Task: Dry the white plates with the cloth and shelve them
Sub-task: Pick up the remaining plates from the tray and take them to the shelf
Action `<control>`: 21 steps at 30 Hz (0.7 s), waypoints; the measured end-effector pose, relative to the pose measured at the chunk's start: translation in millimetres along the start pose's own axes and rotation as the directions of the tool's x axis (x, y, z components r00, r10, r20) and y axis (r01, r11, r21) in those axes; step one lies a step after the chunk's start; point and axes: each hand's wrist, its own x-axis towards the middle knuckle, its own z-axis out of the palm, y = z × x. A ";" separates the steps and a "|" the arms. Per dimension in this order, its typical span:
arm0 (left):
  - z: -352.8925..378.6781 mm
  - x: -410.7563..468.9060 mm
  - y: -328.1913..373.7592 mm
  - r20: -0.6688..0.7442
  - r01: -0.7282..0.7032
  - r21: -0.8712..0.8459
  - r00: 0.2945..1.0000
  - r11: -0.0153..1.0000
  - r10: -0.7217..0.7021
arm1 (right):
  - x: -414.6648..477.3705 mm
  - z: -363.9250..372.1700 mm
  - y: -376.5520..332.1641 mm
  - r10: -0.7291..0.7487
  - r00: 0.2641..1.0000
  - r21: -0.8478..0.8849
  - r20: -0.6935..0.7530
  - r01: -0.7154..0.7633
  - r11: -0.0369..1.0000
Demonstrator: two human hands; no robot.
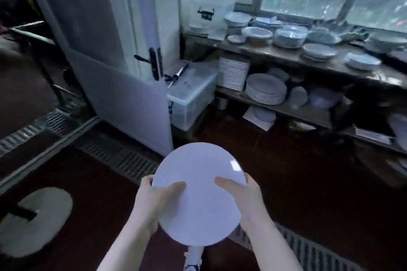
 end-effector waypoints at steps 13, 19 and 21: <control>268.8 191.8 128.8 0.446 -0.097 0.197 0.895 0.976 -0.001 | 191.7 -126.9 -114.4 -0.006 0.911 0.167 -0.413 0.083 0.982; 394.4 235.3 161.7 0.558 -0.134 0.227 0.830 0.965 -0.016 | 270.8 -203.6 -151.5 0.017 0.843 0.280 -0.538 0.160 0.947; 442.3 248.6 170.9 0.567 -0.146 0.235 0.823 0.961 -0.013 | 302.6 -234.9 -164.5 0.023 0.827 0.309 -0.562 0.183 0.933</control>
